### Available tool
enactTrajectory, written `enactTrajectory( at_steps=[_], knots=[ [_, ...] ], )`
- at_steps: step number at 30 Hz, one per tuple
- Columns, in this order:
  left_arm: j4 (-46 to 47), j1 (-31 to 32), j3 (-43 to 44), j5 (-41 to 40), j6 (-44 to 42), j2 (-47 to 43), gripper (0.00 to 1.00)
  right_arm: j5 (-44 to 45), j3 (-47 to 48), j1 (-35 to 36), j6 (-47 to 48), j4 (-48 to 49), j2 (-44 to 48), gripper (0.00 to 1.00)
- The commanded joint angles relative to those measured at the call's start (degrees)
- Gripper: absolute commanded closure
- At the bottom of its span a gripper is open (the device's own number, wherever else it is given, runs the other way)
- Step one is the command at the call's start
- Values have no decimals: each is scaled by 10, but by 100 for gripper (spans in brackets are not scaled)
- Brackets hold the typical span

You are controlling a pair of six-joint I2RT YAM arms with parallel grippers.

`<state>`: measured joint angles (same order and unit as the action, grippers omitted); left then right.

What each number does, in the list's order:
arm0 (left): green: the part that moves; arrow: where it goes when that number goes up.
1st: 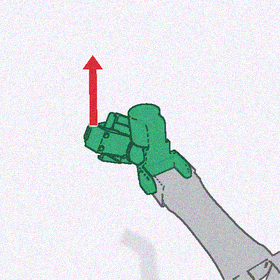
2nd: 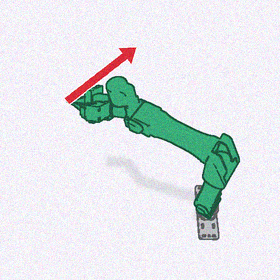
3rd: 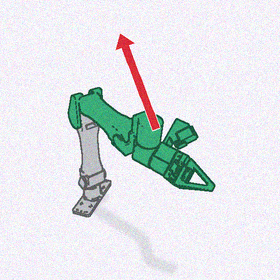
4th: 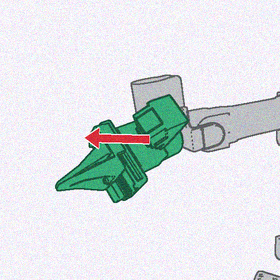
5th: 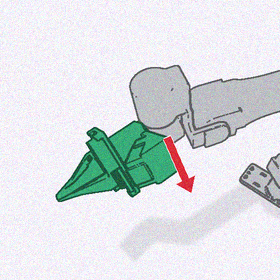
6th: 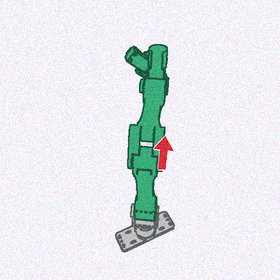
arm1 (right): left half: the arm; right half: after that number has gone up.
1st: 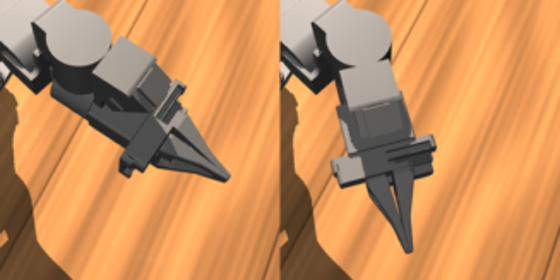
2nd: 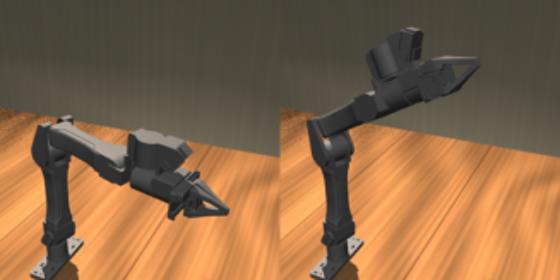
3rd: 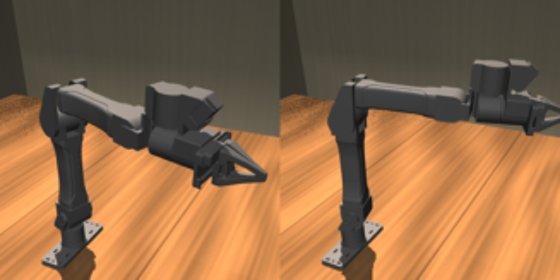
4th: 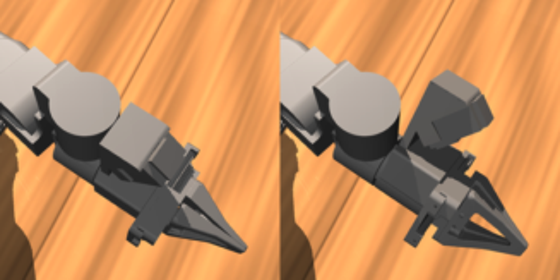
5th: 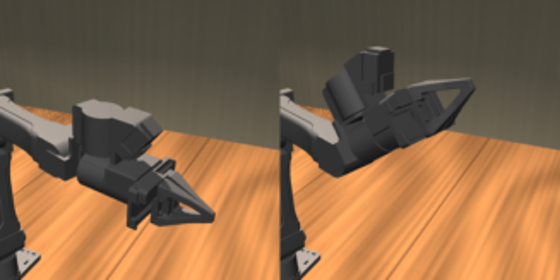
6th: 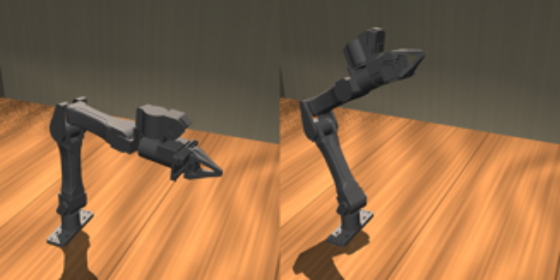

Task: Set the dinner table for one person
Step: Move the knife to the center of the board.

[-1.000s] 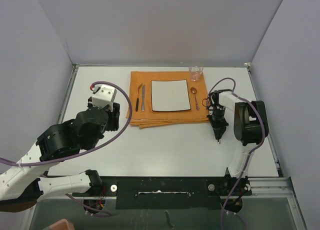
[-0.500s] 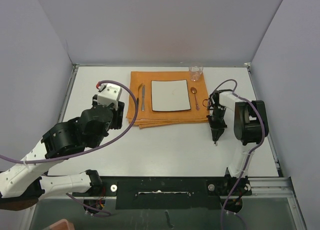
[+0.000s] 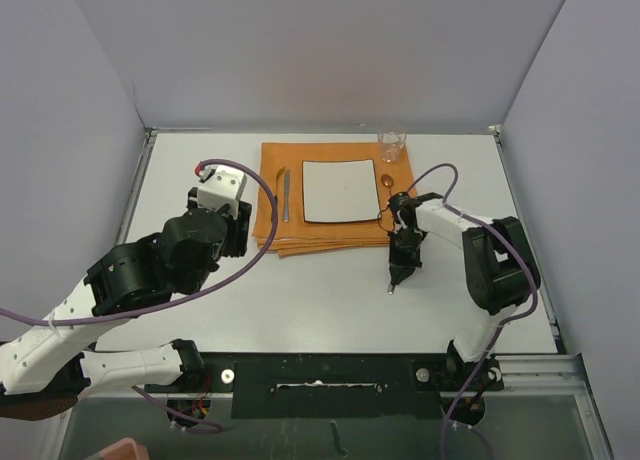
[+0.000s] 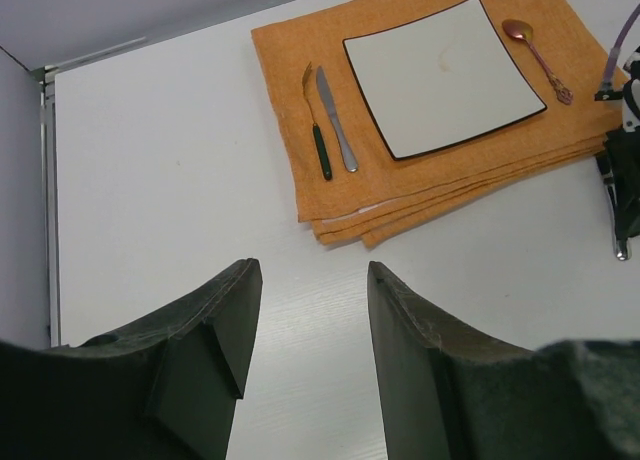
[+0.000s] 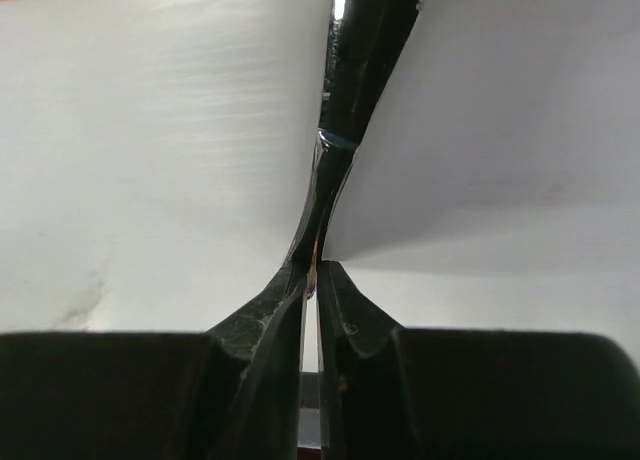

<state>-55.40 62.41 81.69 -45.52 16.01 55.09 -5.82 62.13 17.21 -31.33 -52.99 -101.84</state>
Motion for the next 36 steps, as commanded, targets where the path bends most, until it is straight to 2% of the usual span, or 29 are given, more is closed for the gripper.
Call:
enactTrajectory(
  at_steps=[1, 6, 9, 14, 24, 29, 33, 36],
  knots=[
    [32, -3, 29, 7, -4, -1, 55, -4, -6, 80, -101, 99, -19, 100],
    [32, -4, 33, 10, -4, 4, 55, -3, 21, 187, -173, 132, -70, 100],
    [30, -4, 37, 10, -4, 5, 55, -2, 70, 235, -181, 124, -116, 100],
    [16, -4, 42, 7, 4, 0, 55, 3, 128, 277, -185, 94, -162, 100],
    [4, -4, 36, 8, 14, -9, 55, 14, 130, 289, -178, 28, -145, 100],
    [22, -4, 33, 15, 6, -3, 55, 37, 99, 308, -173, 3, -107, 100],
    [46, -4, 23, 28, -9, 8, 54, 102, 100, 339, -168, -21, -61, 100],
    [80, -4, -3, 47, -37, 24, 48, 163, 122, 366, -172, -47, -16, 100]
  ],
)
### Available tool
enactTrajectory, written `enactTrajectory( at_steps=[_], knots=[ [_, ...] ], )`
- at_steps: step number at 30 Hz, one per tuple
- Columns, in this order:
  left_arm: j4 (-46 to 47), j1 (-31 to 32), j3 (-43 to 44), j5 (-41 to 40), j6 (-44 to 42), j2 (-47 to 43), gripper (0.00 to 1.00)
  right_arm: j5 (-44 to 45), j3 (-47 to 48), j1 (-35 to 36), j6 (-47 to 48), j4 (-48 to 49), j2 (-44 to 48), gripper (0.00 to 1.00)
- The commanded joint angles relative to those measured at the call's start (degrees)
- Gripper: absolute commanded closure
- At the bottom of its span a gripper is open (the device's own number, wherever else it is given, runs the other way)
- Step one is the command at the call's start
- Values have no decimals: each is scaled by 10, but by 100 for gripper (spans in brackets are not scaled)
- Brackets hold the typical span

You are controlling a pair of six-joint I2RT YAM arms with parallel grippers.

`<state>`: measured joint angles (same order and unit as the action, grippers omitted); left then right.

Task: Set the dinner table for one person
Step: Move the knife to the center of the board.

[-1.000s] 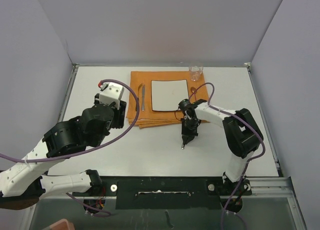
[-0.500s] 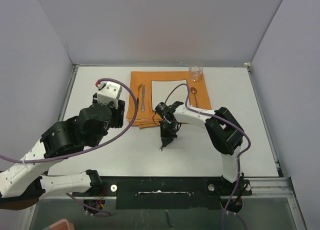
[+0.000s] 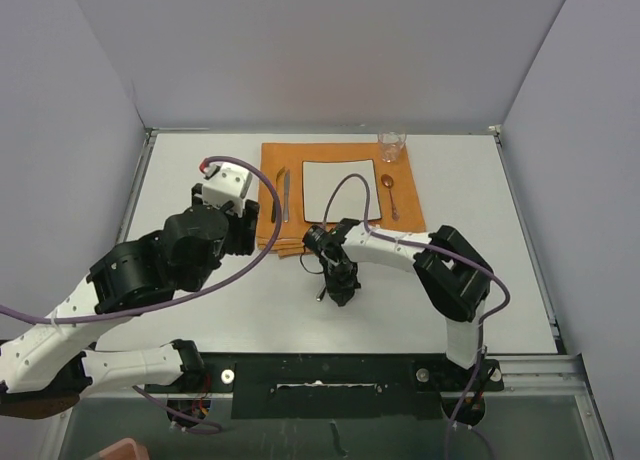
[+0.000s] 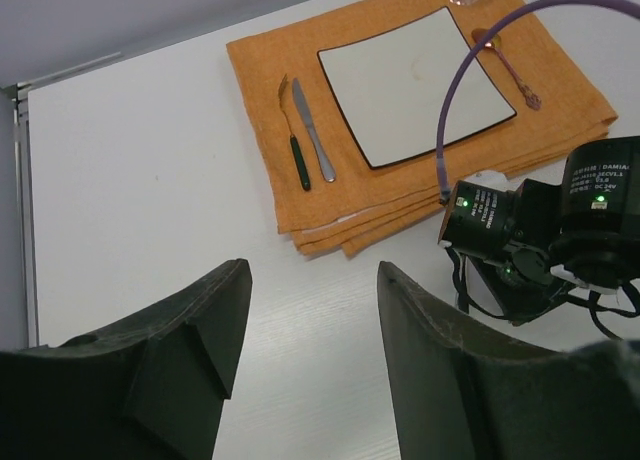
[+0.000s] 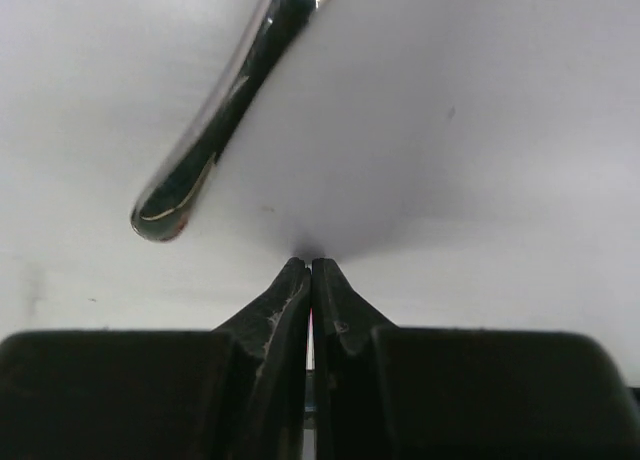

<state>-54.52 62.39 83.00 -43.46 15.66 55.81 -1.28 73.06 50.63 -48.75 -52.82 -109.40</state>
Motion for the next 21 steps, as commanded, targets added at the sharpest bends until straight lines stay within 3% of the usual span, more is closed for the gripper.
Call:
enactTrajectory(
  at_steps=[1, 4, 7, 10, 16, 21],
  knots=[
    [83, -4, -26, 39, -43, 23, 44, 144, 26, 39, -4, -61, 79, 100],
    [111, -4, -55, 65, -50, 51, 39, 213, 56, 45, -26, -101, 151, 92],
    [131, -22, -92, 82, -17, 70, 38, 303, 101, 41, -35, -150, 242, 70],
    [157, -57, -135, 134, 15, 72, 38, 381, 152, 25, -22, -185, 322, 60],
    [202, -92, -196, 212, 53, 111, 38, 488, 202, 12, 44, -192, 432, 56],
    [272, -92, -219, 291, 50, 173, 38, 507, 206, 11, 121, -139, 490, 56]
  ],
)
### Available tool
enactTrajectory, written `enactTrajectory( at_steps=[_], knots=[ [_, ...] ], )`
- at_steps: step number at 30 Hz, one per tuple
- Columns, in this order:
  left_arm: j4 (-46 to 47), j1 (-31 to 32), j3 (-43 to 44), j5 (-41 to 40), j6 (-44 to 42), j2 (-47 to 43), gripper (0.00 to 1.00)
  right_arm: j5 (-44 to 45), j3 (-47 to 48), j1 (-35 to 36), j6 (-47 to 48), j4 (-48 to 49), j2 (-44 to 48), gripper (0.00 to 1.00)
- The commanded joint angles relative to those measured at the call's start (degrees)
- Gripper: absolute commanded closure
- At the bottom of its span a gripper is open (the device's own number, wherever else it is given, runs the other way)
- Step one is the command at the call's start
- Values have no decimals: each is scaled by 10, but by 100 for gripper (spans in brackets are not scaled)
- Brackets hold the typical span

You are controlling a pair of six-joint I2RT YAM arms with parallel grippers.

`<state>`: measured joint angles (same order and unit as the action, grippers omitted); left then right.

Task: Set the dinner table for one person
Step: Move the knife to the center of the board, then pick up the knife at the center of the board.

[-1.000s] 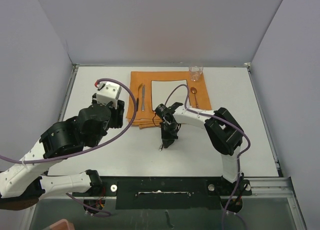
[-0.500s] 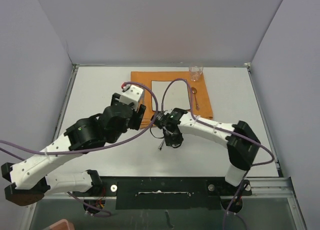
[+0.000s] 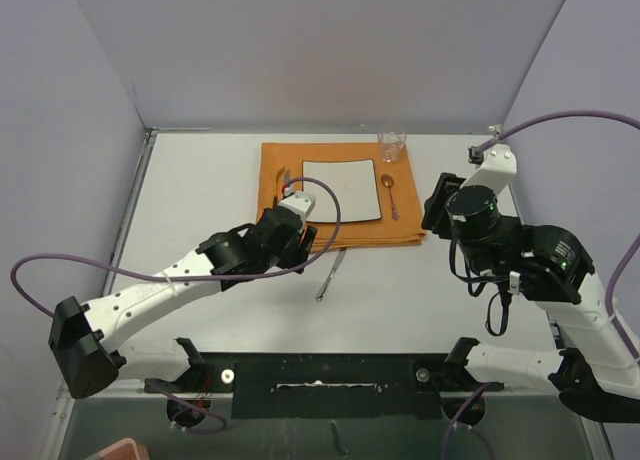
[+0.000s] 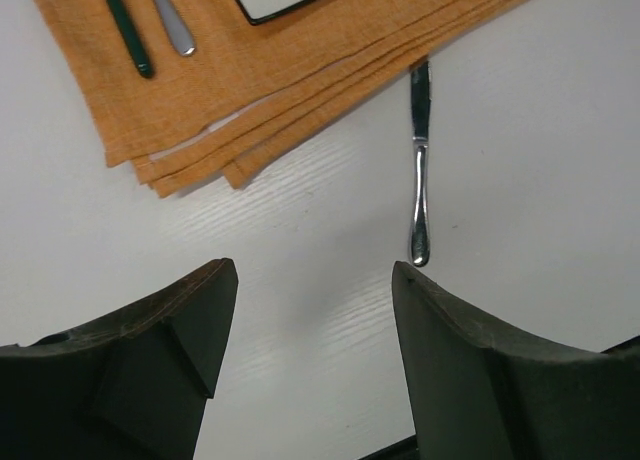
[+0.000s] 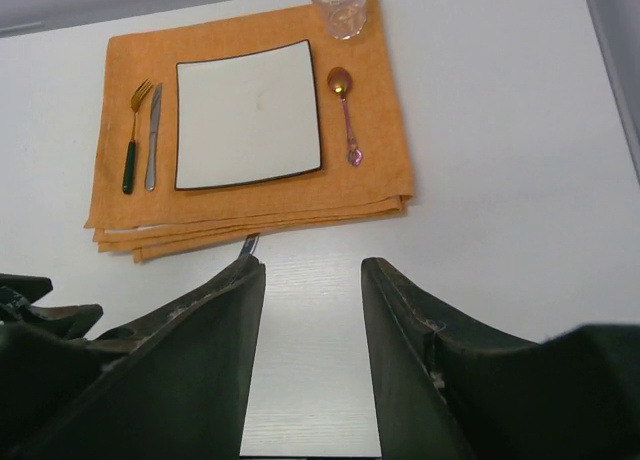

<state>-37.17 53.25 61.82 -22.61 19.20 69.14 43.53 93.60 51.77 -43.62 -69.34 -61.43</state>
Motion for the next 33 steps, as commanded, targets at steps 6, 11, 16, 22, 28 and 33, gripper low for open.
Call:
enactTrajectory(
  at_steps=[6, 11, 16, 22, 28, 33],
  knots=[
    [151, 17, -16, 142, 18, 152, 39, 37, 8, 0, 128, 58, 21, 54],
    [184, 27, -36, 159, 28, 216, 39, -6, 36, 0, 206, 98, 6, 54],
    [212, 31, -31, 150, 41, 279, 40, -14, 47, 0, 239, 106, 8, 54],
    [233, 35, -2, 136, 43, 339, 40, -29, 46, 0, 253, 99, 15, 54],
    [246, 36, 32, 135, 44, 392, 42, -33, 54, 0, 255, 87, 23, 53],
    [253, 41, 42, 130, 55, 415, 68, -22, 69, 0, 256, 79, 30, 53]
  ],
)
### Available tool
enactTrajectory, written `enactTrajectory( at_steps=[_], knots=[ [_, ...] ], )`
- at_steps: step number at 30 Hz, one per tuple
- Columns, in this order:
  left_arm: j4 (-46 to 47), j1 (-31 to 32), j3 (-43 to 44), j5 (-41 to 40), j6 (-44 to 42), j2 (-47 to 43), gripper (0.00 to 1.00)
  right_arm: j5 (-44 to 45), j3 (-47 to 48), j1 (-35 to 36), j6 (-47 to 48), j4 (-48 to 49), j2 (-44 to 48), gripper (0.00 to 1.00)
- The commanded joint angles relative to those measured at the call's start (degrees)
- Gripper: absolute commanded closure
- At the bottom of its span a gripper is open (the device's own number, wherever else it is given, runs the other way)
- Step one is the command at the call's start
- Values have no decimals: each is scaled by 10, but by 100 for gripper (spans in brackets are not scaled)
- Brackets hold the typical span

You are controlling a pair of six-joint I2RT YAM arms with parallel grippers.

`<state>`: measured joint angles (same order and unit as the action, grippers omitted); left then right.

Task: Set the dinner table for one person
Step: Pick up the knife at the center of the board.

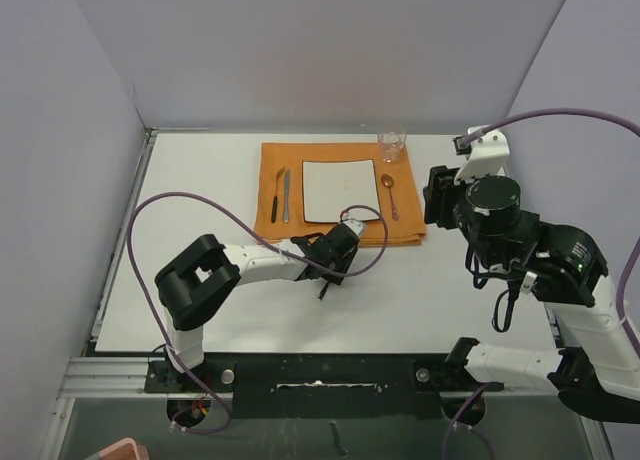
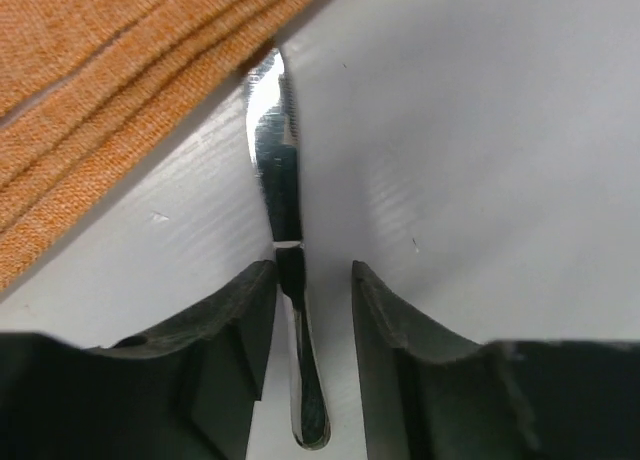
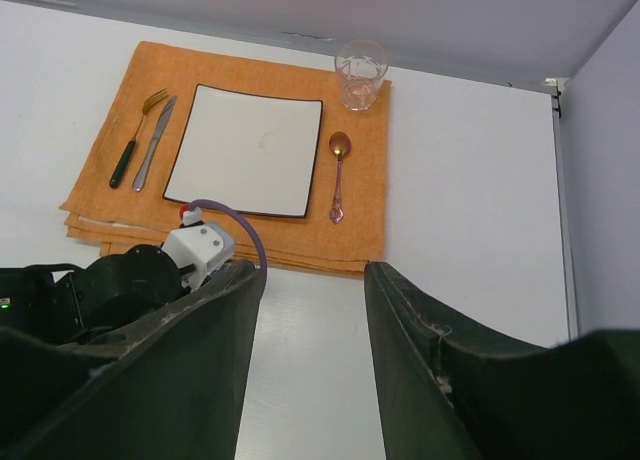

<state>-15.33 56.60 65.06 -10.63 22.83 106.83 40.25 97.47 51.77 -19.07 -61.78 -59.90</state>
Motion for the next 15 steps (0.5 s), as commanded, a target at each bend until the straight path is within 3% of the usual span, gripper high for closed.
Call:
enactTrajectory(
  at_steps=[1, 7, 15],
  knots=[
    [34, 9, 8, 6, 20, 40, 76, 13, 33, 0, 11, 3, 17, 53],
    [11, 13, -10, -1, 35, 40, 100, 19, 49, 0, 12, -3, 19, 53],
    [-22, 35, 1, -45, 33, -5, 100, 25, 42, 0, 20, 8, 15, 53]
  ],
)
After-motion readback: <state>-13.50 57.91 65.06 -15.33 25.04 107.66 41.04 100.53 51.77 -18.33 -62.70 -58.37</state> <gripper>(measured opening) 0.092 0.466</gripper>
